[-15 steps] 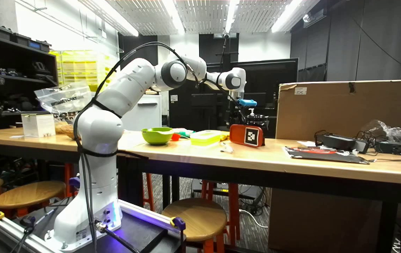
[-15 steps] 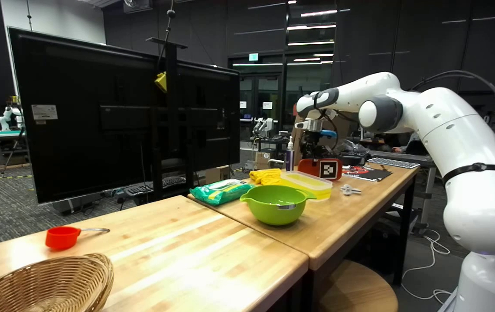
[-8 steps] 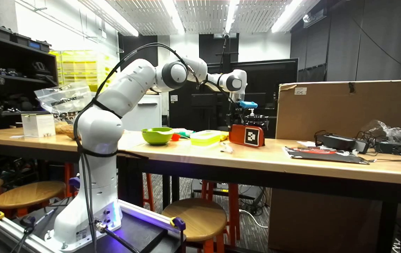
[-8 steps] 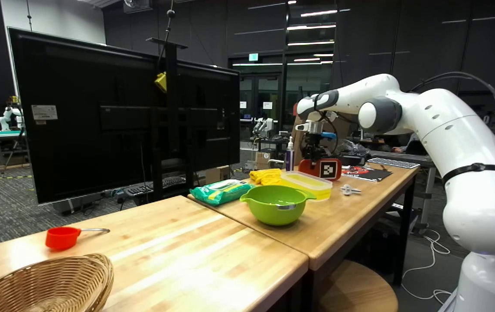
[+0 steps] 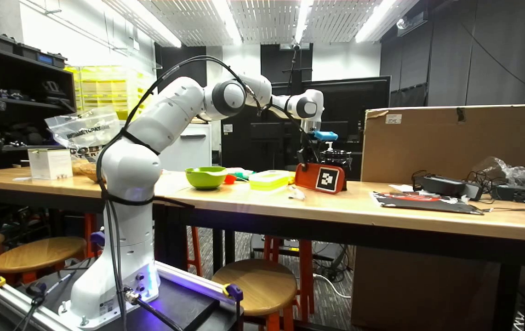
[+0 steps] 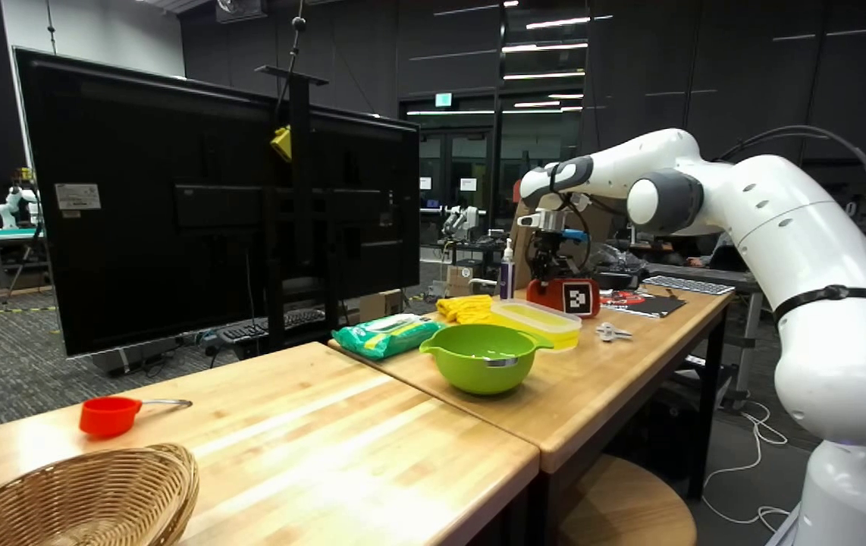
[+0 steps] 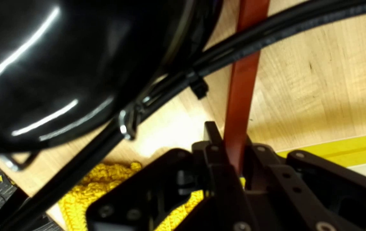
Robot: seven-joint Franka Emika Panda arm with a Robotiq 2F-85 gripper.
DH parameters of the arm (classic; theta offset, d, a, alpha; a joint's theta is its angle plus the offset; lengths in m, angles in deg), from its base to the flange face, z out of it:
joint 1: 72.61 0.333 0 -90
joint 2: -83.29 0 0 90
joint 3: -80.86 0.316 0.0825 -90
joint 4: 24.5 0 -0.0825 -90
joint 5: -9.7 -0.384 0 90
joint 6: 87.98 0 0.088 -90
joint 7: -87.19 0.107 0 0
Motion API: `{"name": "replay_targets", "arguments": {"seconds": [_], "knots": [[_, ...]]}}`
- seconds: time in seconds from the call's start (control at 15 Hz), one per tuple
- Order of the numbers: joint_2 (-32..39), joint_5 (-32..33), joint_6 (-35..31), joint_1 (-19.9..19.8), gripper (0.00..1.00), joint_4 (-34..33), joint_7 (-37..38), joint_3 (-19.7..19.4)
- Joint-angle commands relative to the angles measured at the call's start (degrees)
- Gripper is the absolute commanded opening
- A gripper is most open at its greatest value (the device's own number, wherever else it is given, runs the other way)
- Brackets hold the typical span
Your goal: Put the lid on the yellow lunch box
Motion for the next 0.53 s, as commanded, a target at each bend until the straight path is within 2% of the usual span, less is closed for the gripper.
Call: {"name": "replay_targets", "arguments": {"seconds": [0.0, 0.47], "knots": [[0.69, -1.00, 0.95, -0.74, 0.03, -2.49, -0.38, 0.44], [-0.24, -0.25, 1.14, -0.40, 0.03, -3.15, 0.12, -0.04]]}}
